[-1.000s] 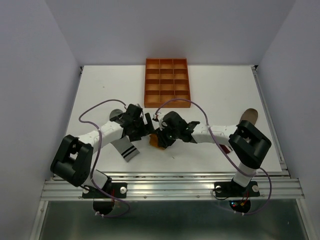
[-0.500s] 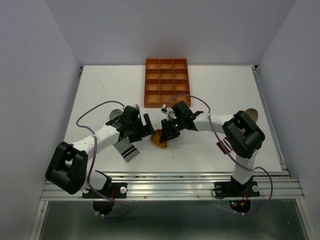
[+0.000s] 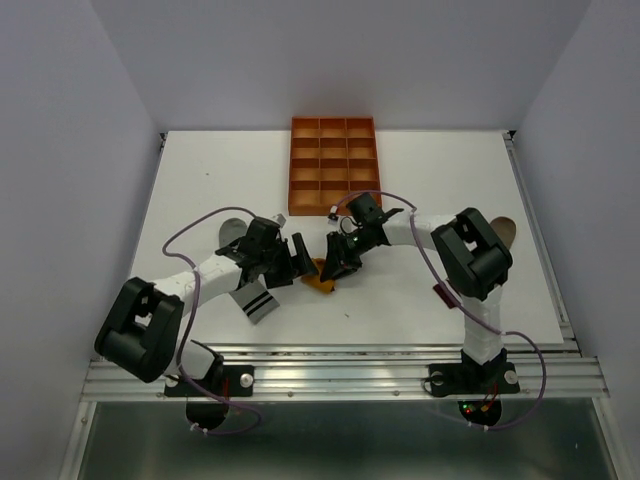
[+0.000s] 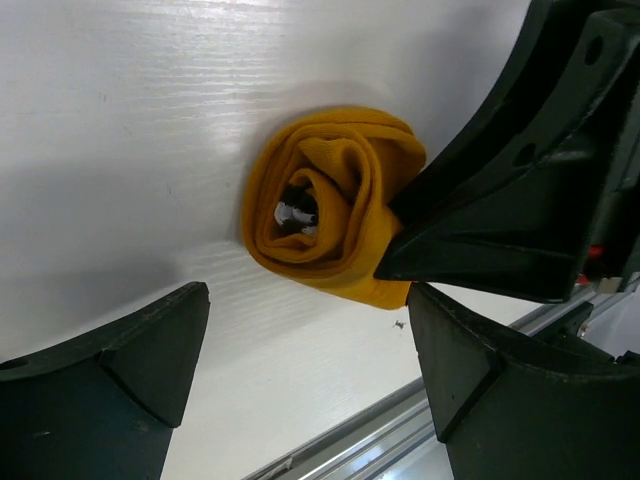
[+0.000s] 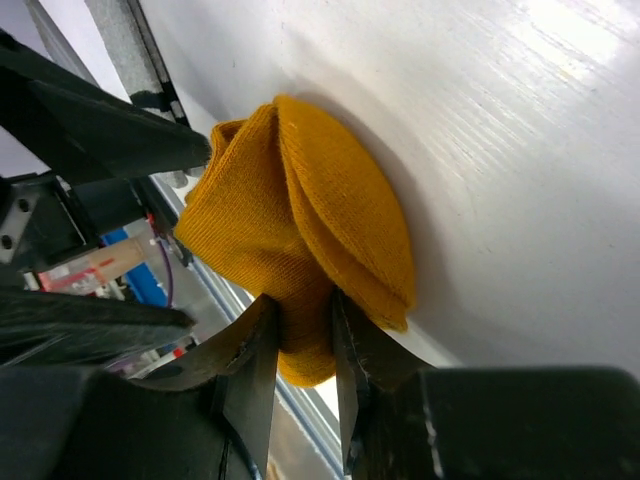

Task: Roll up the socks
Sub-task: Roll the sock at the center of the board.

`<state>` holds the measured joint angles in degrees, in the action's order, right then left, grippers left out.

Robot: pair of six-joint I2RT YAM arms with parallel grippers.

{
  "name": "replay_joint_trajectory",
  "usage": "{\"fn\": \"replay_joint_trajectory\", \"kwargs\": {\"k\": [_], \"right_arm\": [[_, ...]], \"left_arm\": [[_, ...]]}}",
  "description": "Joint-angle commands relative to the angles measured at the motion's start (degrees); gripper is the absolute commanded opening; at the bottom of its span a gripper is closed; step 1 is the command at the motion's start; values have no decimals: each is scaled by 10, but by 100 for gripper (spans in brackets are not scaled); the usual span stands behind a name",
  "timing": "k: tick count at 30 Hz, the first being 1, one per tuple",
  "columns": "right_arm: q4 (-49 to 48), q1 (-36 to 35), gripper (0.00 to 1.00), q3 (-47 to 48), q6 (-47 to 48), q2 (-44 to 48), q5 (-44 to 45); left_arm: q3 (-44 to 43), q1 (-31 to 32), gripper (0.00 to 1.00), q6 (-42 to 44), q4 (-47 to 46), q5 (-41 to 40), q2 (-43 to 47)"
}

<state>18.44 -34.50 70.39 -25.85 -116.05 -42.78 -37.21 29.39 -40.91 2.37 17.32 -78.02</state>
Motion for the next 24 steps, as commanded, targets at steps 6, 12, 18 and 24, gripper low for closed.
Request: {"fn": "replay_joint_trajectory", "kwargs": {"k": [6, 12, 18, 24], "right_arm": [[79, 17, 1, 7, 6, -61, 74], [95, 17, 1, 20, 23, -78, 82], [103, 17, 1, 30, 39, -88, 93], [105, 17, 19, 54, 74, -77, 108]], "left_arm": [[-14, -2, 85, 17, -32, 0, -60], [-34, -2, 69, 18, -56, 11, -97], [-44, -2, 43, 25, -53, 14, -125], [-52, -2, 0, 21, -27, 12, -151]]}}
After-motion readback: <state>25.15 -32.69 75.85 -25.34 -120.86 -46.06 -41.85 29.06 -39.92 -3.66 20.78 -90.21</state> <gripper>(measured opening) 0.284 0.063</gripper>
